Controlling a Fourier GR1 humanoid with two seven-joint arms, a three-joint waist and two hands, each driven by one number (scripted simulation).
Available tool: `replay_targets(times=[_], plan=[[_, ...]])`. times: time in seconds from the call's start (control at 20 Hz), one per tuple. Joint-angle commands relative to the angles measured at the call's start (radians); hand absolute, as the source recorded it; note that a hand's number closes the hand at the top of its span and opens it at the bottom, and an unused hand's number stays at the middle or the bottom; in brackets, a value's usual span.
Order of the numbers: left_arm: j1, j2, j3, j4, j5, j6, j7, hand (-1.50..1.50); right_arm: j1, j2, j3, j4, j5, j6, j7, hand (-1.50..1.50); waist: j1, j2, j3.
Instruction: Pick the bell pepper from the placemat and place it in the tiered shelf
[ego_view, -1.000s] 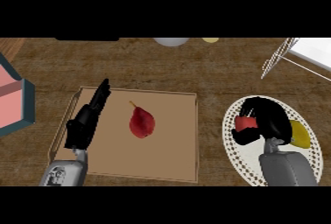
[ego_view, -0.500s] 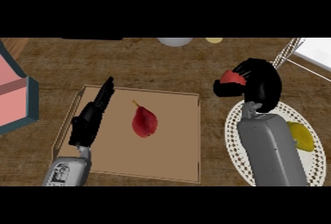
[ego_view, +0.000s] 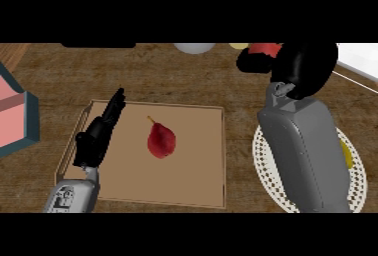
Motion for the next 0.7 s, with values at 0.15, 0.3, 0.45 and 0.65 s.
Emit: replay_targets(times=[0.15, 0.3, 0.45, 0.65], plan=[[0.024, 0.005, -0.004, -0.052, 0.003, -0.006, 0.038, 0.0, -0.16, -0.055, -0.061, -0.067, 0.149, 0.19, 0.172, 1.5, -0.008, -0.005, 0.0], [-0.008, -0.005, -0.001, 0.01, -0.013, 0.013, 0.008, 0.0, -0.189, -0.128, -0.134, -0.034, 0.171, 0.168, 0.105, 1.5, -0.01, 0.001, 0.001], [0.02, 0.018, 0.002, -0.061, 0.008, -0.02, 0.046, 0.0, -0.212, -0.139, -0.135, -0.05, 0.224, 0.247, 0.112, 1.5, -0.006, -0.002, 0.001], [0.031, 0.029, 0.014, -0.038, 0.012, -0.027, 0.024, 0.0, -0.306, -0.212, -0.241, 0.014, 0.183, 0.264, 0.038, 1.5, -0.002, 0.001, 0.001]])
